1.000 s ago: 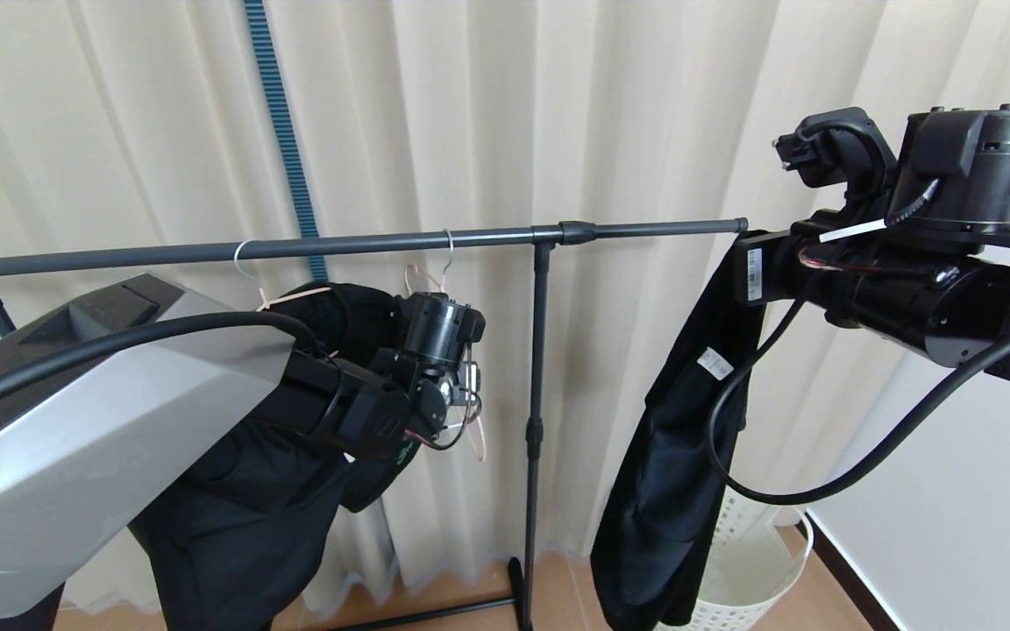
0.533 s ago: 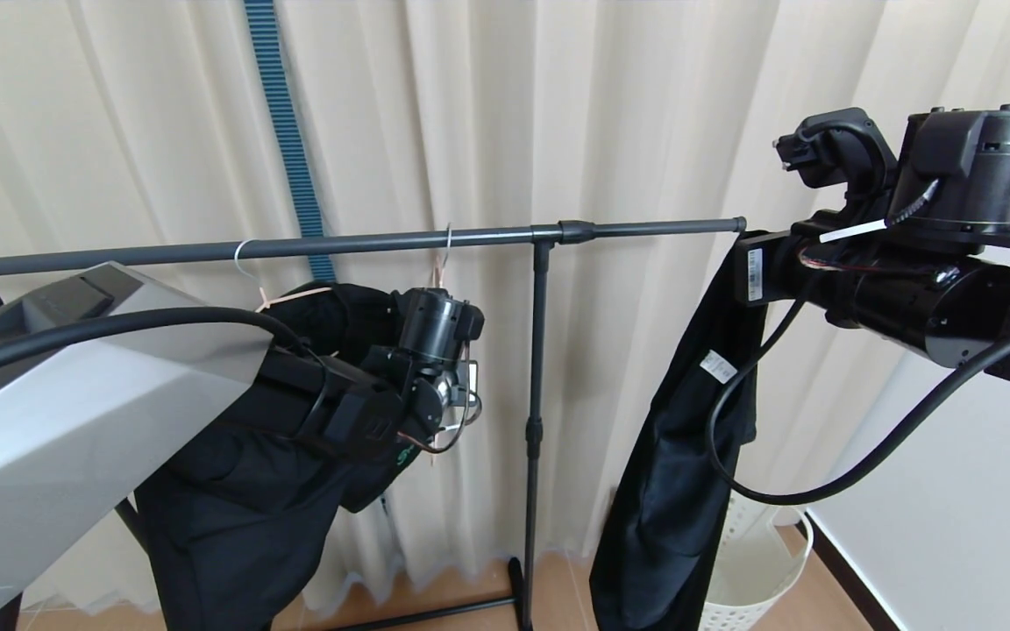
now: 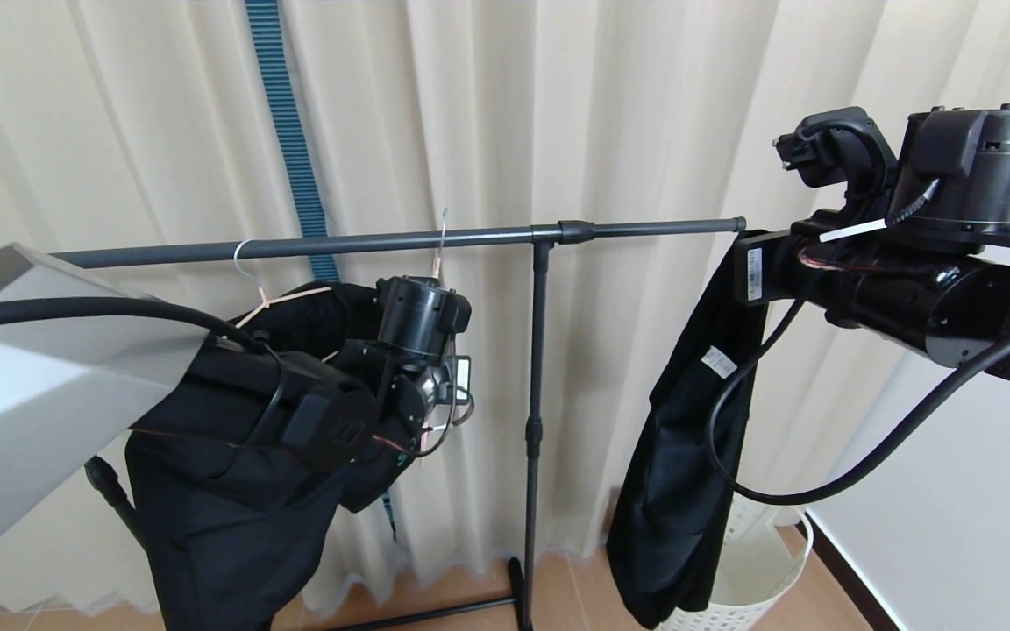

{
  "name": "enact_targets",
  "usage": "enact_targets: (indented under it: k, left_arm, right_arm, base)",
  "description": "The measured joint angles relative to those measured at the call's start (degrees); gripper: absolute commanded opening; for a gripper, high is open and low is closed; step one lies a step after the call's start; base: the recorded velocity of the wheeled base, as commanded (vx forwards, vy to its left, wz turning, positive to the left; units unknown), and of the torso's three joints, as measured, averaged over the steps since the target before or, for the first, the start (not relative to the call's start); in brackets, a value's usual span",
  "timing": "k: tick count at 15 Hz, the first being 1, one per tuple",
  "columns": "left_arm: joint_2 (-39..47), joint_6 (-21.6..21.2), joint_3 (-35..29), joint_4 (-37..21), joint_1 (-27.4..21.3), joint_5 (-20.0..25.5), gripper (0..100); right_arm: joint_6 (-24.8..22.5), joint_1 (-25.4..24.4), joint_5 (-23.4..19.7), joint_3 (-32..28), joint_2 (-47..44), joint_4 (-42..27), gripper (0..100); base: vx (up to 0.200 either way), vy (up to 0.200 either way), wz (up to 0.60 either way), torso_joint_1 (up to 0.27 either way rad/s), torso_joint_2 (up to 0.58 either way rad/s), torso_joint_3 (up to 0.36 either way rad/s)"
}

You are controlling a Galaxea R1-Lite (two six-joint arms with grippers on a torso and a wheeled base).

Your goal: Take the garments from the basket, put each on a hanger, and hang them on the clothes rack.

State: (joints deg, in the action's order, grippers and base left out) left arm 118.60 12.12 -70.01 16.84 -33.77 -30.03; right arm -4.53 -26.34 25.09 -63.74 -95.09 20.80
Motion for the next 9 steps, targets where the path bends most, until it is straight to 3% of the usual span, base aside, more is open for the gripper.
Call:
enact_targets:
  k: [9]
  left_arm:
    - [-14.96, -3.04, 18.19, 0.54, -5.01, 0.39, 0]
  right_arm:
    - [-0.09, -0.09, 0.01, 0.4, 0.24, 0.02, 0]
  base:
    - [0.0, 0.0, 0.0, 0.0, 0.0, 0.0]
